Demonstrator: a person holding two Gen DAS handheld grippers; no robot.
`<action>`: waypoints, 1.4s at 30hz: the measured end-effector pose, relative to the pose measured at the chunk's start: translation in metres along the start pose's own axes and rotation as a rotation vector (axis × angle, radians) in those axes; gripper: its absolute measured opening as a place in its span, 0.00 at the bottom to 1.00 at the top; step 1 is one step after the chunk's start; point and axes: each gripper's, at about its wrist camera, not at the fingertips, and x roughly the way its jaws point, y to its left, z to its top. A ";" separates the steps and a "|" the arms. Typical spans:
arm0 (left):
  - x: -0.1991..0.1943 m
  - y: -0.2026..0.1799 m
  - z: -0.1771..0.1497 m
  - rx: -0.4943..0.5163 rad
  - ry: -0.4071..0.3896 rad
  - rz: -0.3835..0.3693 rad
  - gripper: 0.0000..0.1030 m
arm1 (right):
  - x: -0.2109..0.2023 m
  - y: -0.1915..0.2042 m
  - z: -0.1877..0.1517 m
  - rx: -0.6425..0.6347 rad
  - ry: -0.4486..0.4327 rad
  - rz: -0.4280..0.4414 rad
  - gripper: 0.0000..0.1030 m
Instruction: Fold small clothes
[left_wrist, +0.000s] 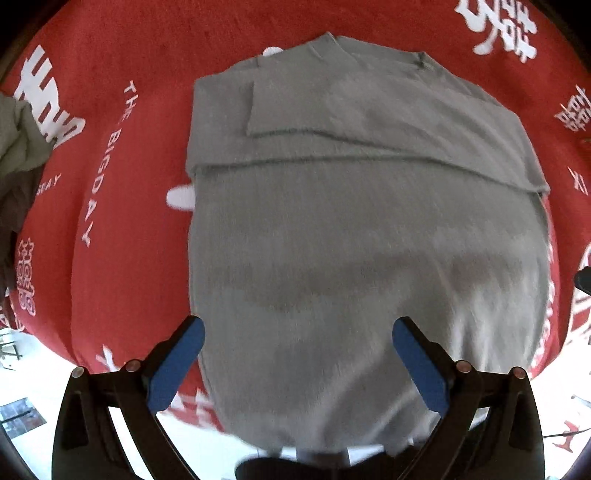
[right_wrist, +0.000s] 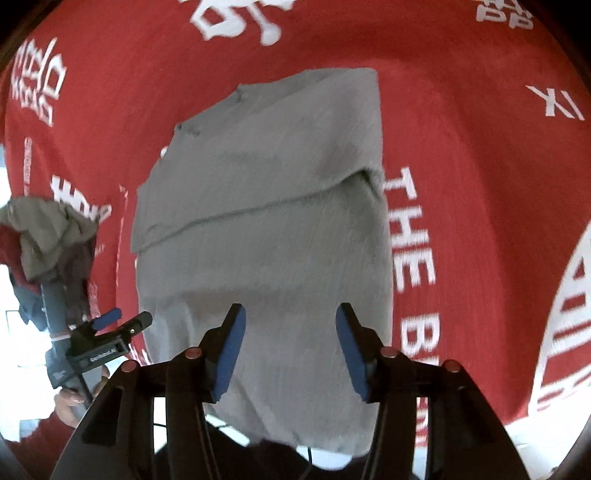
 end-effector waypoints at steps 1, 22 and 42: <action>-0.006 -0.001 -0.005 0.009 0.005 -0.006 0.99 | -0.003 0.005 -0.005 -0.005 0.005 -0.003 0.57; -0.088 0.033 -0.047 0.100 -0.016 -0.060 0.99 | -0.052 0.101 -0.070 -0.091 0.039 -0.105 0.61; -0.110 0.042 -0.071 0.083 -0.085 -0.066 0.99 | -0.083 0.097 -0.124 0.032 -0.072 -0.129 0.61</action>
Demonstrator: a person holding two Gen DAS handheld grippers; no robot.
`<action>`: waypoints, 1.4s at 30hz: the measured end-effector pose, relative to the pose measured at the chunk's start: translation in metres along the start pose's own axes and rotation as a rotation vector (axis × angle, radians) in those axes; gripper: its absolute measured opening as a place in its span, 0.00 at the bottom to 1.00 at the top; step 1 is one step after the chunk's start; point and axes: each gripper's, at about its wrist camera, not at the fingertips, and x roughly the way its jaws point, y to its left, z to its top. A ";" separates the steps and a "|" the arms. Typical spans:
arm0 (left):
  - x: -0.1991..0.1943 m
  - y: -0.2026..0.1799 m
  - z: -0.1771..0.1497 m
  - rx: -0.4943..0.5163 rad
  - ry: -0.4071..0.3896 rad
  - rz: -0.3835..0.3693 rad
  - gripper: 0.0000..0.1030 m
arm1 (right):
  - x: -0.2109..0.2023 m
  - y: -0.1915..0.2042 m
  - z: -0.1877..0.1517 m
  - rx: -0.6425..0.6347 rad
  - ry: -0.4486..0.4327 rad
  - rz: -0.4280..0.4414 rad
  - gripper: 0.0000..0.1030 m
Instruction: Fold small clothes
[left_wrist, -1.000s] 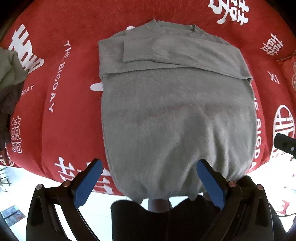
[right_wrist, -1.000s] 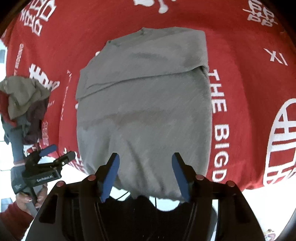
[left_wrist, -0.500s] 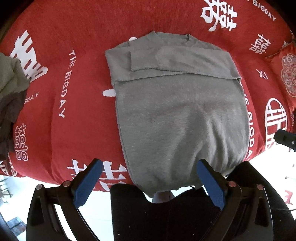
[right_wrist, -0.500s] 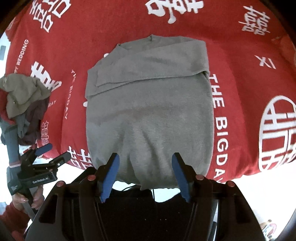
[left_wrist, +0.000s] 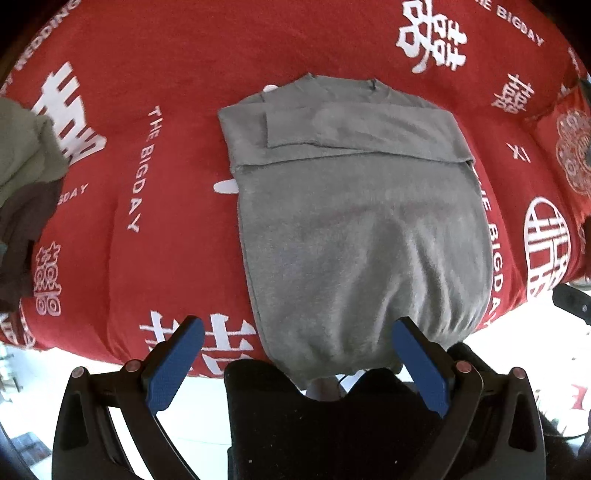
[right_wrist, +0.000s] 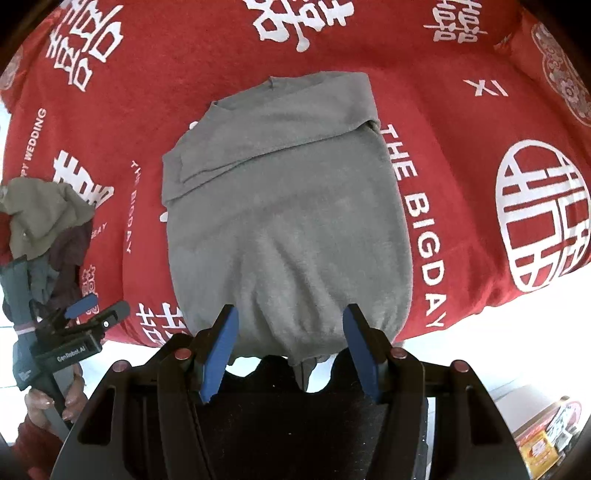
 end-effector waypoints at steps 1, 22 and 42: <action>0.000 -0.003 -0.002 -0.012 0.001 0.008 0.99 | -0.002 -0.003 0.000 -0.011 -0.002 0.002 0.61; 0.050 -0.014 -0.095 -0.230 0.047 -0.006 0.99 | 0.044 -0.109 -0.040 -0.108 0.106 0.186 0.64; 0.185 0.007 -0.108 -0.128 0.092 -0.309 0.99 | 0.193 -0.147 -0.060 -0.129 0.236 0.293 0.66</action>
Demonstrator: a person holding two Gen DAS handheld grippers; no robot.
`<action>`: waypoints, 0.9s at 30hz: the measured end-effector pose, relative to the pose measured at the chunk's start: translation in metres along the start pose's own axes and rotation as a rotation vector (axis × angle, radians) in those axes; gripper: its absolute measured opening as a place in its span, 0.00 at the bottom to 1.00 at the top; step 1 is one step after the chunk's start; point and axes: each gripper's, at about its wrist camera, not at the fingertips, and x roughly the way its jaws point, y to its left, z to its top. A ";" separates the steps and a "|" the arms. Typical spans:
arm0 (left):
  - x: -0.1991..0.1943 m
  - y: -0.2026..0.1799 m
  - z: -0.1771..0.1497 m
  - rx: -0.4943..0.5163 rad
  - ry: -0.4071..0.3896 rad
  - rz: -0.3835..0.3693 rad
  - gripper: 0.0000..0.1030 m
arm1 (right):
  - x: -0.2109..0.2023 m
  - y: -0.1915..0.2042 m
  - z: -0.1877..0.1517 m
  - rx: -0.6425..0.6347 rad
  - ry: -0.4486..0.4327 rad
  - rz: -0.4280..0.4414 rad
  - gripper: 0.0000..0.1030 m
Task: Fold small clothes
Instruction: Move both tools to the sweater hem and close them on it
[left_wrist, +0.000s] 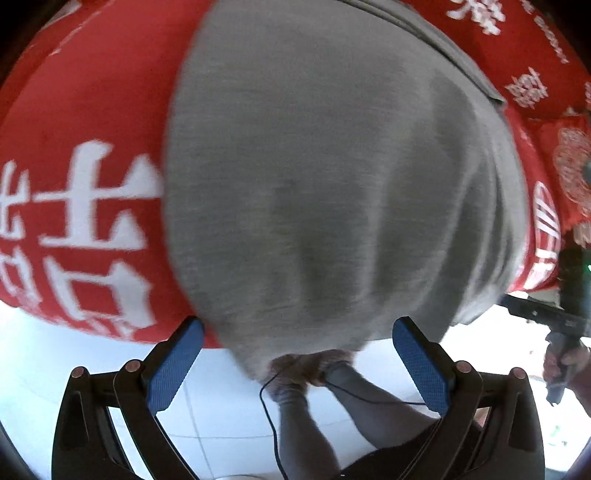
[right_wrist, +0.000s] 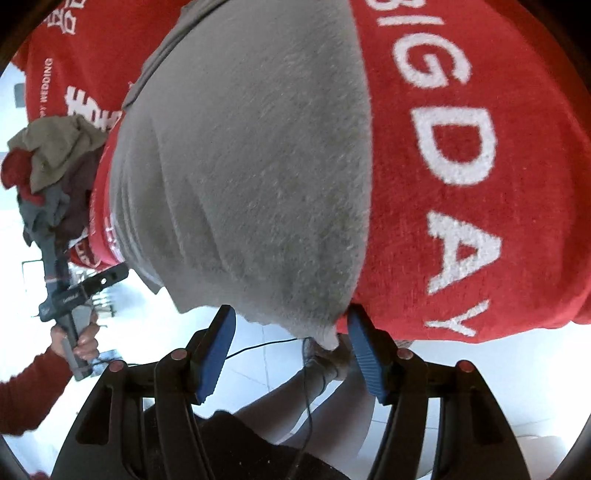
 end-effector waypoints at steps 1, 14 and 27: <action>0.001 -0.004 0.002 0.014 0.000 -0.008 0.99 | 0.000 0.000 0.001 0.002 -0.002 0.016 0.66; -0.006 0.002 0.005 0.019 -0.038 -0.130 0.99 | 0.000 -0.015 0.007 0.074 -0.004 0.265 0.65; -0.004 -0.010 0.007 0.054 -0.040 0.054 0.72 | 0.010 -0.017 0.010 0.173 0.014 0.273 0.29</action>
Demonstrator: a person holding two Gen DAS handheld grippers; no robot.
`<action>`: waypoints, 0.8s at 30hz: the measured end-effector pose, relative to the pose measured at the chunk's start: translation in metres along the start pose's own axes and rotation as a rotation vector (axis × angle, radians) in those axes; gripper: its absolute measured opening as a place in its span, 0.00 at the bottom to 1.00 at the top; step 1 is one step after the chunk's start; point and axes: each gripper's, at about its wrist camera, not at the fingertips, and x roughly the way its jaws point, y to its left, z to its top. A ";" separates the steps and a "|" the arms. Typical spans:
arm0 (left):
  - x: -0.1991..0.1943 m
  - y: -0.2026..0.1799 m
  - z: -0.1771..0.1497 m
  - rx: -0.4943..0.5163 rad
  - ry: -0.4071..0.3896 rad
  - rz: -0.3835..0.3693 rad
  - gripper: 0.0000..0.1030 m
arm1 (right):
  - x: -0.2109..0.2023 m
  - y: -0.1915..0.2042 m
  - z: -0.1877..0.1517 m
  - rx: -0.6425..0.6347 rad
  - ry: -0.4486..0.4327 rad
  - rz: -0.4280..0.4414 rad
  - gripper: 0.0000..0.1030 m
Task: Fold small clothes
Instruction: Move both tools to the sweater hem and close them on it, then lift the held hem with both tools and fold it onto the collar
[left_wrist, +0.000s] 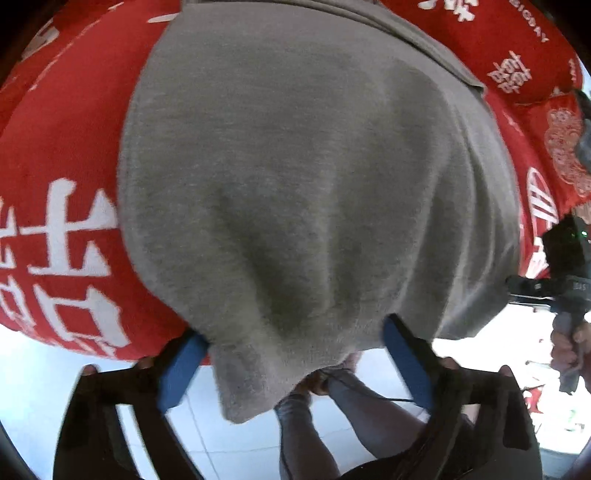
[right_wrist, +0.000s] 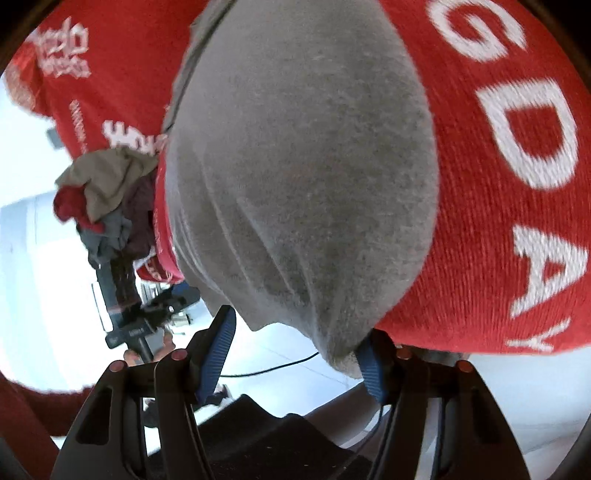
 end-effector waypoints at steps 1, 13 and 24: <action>0.000 0.000 0.000 -0.003 0.003 0.016 0.64 | -0.002 -0.001 0.000 0.012 -0.011 0.002 0.10; -0.045 0.026 0.014 -0.031 -0.018 -0.195 0.11 | -0.021 0.038 -0.010 0.027 -0.114 0.195 0.10; -0.121 0.049 0.077 -0.111 -0.201 -0.293 0.11 | -0.062 0.089 0.011 -0.008 -0.263 0.404 0.10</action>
